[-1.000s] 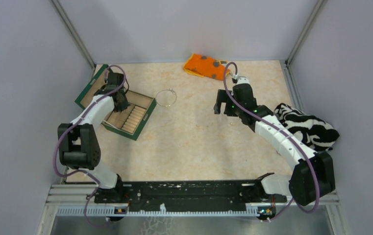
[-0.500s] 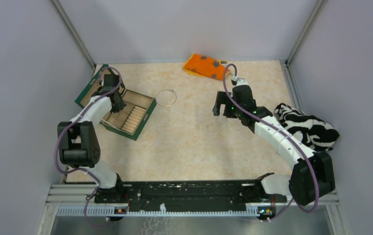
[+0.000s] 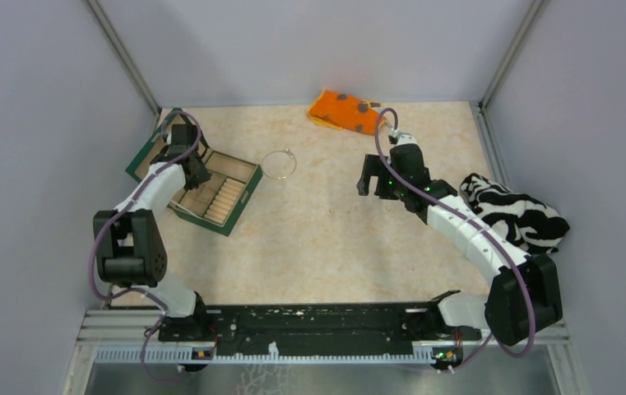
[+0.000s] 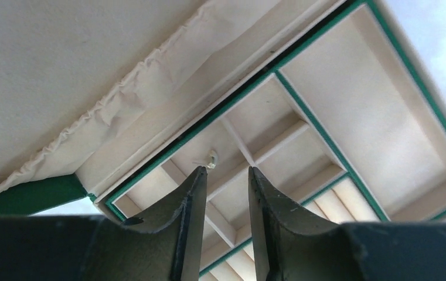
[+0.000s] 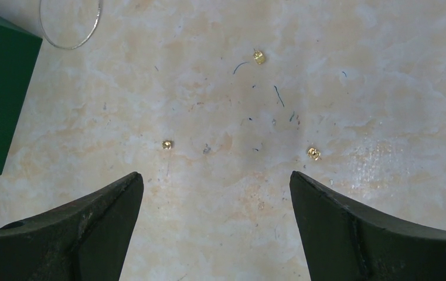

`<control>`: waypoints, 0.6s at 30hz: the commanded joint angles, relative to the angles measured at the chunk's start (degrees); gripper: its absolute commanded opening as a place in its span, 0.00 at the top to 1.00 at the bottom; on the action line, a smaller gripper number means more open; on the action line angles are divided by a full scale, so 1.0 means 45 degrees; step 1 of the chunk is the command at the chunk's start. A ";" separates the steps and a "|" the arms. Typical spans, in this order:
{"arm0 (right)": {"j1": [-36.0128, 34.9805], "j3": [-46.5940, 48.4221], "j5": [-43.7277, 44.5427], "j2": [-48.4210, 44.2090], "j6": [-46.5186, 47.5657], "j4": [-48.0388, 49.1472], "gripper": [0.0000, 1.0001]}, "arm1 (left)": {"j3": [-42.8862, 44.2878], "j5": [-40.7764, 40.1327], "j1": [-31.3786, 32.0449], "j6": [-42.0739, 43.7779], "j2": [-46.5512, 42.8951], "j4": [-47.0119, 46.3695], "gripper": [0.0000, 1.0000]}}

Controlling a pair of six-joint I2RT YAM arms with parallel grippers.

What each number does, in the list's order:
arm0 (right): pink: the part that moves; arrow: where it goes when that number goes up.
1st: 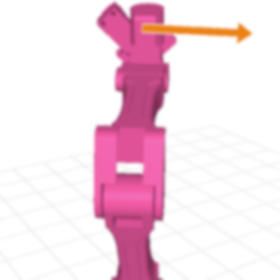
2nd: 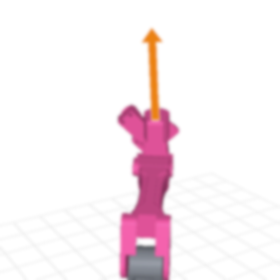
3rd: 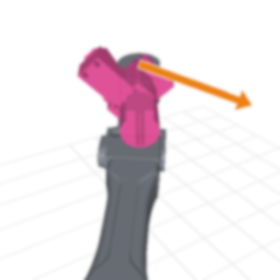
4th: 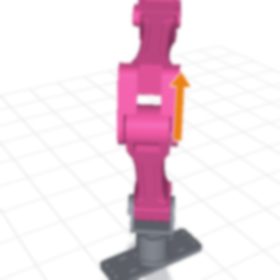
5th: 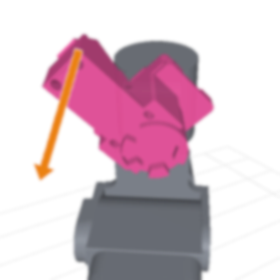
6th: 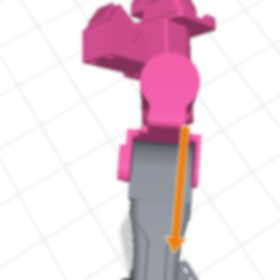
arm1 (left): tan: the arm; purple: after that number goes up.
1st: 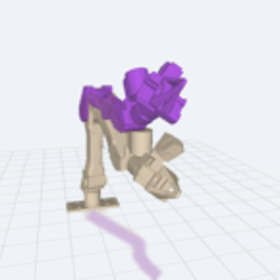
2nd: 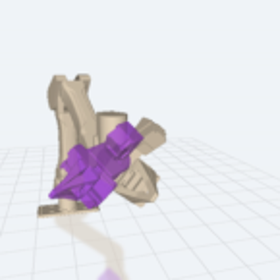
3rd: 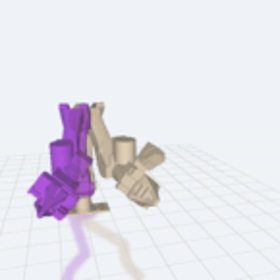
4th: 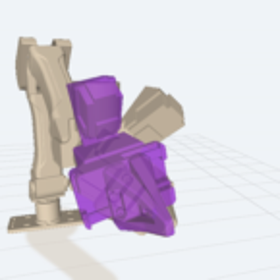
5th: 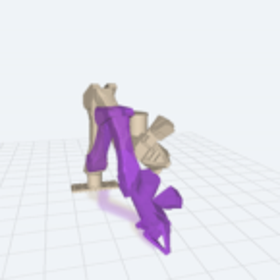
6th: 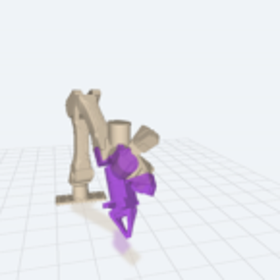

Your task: Organize the mixed jewelry

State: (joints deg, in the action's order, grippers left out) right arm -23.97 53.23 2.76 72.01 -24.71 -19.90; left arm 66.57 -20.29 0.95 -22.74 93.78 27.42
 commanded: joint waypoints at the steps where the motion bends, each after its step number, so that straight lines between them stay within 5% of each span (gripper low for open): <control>1: -0.0104 0.0138 0.0371 -0.0628 -0.0129 -0.0027 0.06 | 0.0067 0.1285 0.0188 0.0071 -0.1399 -0.0091 0.61; 12: -0.0087 0.0322 0.2155 -0.1768 -0.0311 -0.0950 0.05 | 0.1099 0.2861 0.7341 -0.0215 -0.0918 -0.0079 0.44; 18: 0.0872 0.0775 0.2087 -0.1887 -0.0504 -0.2127 0.04 | 0.2006 0.3294 0.9344 -0.0255 0.0909 -0.0235 0.41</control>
State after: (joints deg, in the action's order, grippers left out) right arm -23.09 53.41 11.14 65.25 -25.82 -26.39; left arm 72.47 -8.47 39.88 -23.00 93.91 26.33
